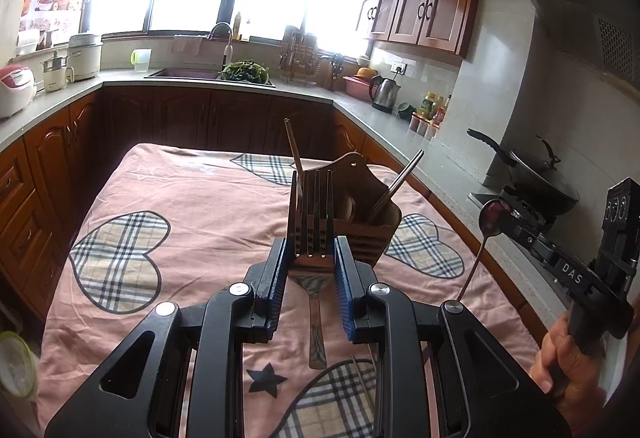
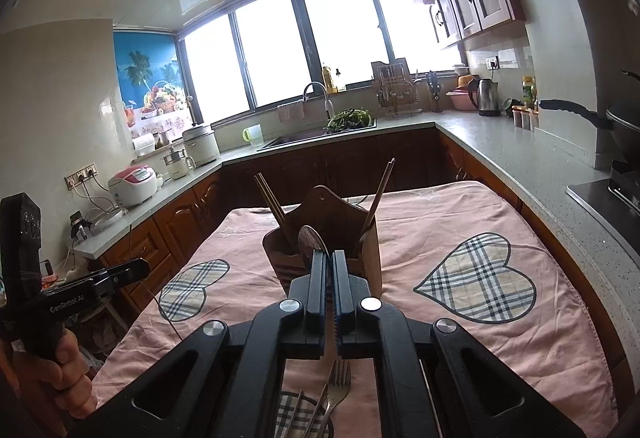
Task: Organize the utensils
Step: 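Carry the held fork and spoon to the wooden holder and lower them in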
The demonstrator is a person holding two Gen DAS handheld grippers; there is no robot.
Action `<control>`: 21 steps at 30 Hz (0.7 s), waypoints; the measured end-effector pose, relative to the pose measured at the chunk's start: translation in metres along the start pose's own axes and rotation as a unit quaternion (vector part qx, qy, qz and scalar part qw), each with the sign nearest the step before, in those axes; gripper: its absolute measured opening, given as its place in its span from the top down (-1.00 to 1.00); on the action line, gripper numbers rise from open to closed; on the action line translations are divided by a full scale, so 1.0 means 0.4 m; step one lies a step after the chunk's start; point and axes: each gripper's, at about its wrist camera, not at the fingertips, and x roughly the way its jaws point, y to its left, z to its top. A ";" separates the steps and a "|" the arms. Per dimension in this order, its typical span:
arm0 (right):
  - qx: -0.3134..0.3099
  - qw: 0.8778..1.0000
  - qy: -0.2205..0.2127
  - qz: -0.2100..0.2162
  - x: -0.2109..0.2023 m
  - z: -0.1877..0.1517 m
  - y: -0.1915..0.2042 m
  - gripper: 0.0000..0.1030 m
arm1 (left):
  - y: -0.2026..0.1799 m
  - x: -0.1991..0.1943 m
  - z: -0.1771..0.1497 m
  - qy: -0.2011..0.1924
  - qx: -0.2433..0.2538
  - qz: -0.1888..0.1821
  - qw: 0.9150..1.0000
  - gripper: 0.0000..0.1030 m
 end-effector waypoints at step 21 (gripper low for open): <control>0.001 0.998 -0.057 -0.028 0.141 0.167 -0.058 0.95 | 0.010 0.154 0.199 -0.049 0.001 -0.006 0.999 0.59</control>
